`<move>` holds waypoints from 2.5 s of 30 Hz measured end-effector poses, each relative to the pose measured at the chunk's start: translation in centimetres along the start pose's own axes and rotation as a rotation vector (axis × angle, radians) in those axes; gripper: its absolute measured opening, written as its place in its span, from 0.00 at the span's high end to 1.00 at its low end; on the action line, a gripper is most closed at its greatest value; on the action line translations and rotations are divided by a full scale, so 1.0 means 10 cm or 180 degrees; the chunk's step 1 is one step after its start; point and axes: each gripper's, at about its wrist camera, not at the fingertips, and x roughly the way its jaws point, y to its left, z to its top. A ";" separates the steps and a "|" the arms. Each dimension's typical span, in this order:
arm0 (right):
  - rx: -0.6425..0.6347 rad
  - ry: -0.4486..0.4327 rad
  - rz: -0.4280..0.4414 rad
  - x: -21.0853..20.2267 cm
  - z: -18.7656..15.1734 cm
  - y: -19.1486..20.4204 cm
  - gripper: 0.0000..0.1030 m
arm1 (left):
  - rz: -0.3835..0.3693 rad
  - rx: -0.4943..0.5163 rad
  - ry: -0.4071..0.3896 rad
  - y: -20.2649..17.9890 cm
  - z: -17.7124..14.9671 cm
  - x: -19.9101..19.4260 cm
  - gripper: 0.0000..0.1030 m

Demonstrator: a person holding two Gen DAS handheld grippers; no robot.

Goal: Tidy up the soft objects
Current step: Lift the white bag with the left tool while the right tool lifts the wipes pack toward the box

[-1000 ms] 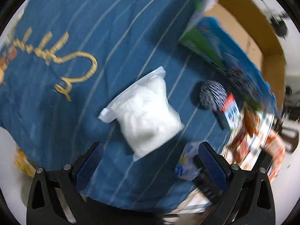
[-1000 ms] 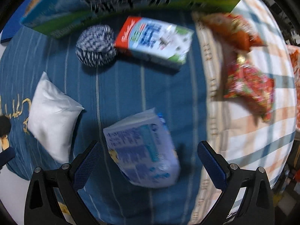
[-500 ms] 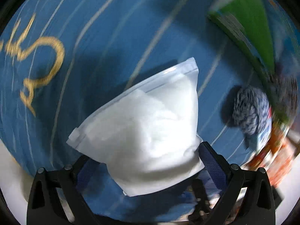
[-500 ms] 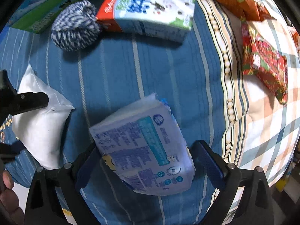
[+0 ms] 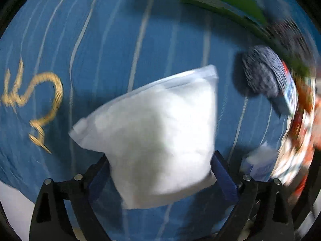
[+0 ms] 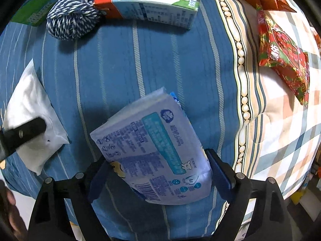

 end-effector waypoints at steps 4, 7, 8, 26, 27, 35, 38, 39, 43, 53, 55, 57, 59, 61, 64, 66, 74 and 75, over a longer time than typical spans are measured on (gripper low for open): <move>-0.0065 0.0053 0.0071 -0.16 0.08 0.08 0.11 | -0.0297 -0.0511 0.0013 0.19 0.05 0.08 0.03; -0.0124 0.0019 0.0027 -0.19 0.15 0.04 0.11 | -0.0158 -0.0512 -0.0029 0.06 0.08 0.09 0.10; -0.0148 0.0024 0.0003 -0.25 0.18 0.07 0.11 | -0.0081 -0.0448 -0.0070 0.02 0.09 0.07 0.15; -0.0102 0.0179 0.0336 -0.03 0.31 0.03 0.15 | 0.0387 0.0285 -0.0362 -0.76 -0.54 -0.22 0.25; -0.0058 0.0162 0.0489 -0.06 0.35 -0.01 0.10 | 0.0391 0.0297 -0.0364 -0.90 -0.64 -0.24 0.25; -0.0419 -0.0115 0.0260 -0.38 0.54 0.20 0.00 | 0.0310 0.0249 -0.0367 -0.92 -0.89 -0.17 0.25; -0.0478 -0.0109 0.0061 -0.40 0.55 0.29 0.00 | 0.0304 0.0241 -0.0376 -0.91 -0.84 -0.17 0.25; -0.0479 -0.0081 0.0036 -0.36 0.53 0.31 0.00 | 0.0306 0.0248 -0.0380 -0.80 -0.80 -0.12 0.25; -0.0383 -0.0024 0.0035 -0.26 0.59 0.37 0.03 | 0.0317 0.0257 -0.0399 -0.79 -0.87 -0.07 0.25; -0.0386 -0.0060 -0.0120 -0.24 0.52 0.53 0.34 | 0.0322 0.0316 -0.0454 -0.80 -0.92 -0.07 0.25; -0.0365 -0.0106 -0.0124 -0.32 0.51 0.48 0.35 | 0.0314 0.0336 -0.0462 -0.83 -0.95 -0.11 0.25; -0.0339 -0.0147 -0.0098 -0.49 0.35 0.31 0.36 | 0.0317 0.0372 -0.0500 -0.86 -1.00 -0.16 0.25; -0.0295 -0.0174 -0.0038 -0.60 0.24 0.14 0.42 | 0.0320 0.0413 -0.0539 -0.89 -1.04 -0.22 0.25; -0.0271 -0.0217 0.0021 -0.79 0.14 -0.04 0.42 | 0.0320 0.0461 -0.0581 -0.93 -1.08 -0.29 0.25; -0.0244 -0.0310 0.0075 -1.06 0.13 -0.16 0.43 | 0.0272 0.0522 -0.0686 -1.01 -1.18 -0.47 0.25; -0.0228 -0.0374 0.0131 -1.24 0.08 -0.12 0.43 | 0.0262 0.0575 -0.0801 -1.07 -1.23 -0.63 0.25; -0.0278 -0.0692 0.0326 -2.14 -0.11 -0.44 0.43 | 0.0206 0.0661 -0.1245 -1.25 -1.35 -1.33 0.25; -0.0305 -0.0748 0.0334 -2.27 -0.11 -0.48 0.43 | 0.0193 0.0656 -0.1317 -1.28 -1.36 -1.45 0.25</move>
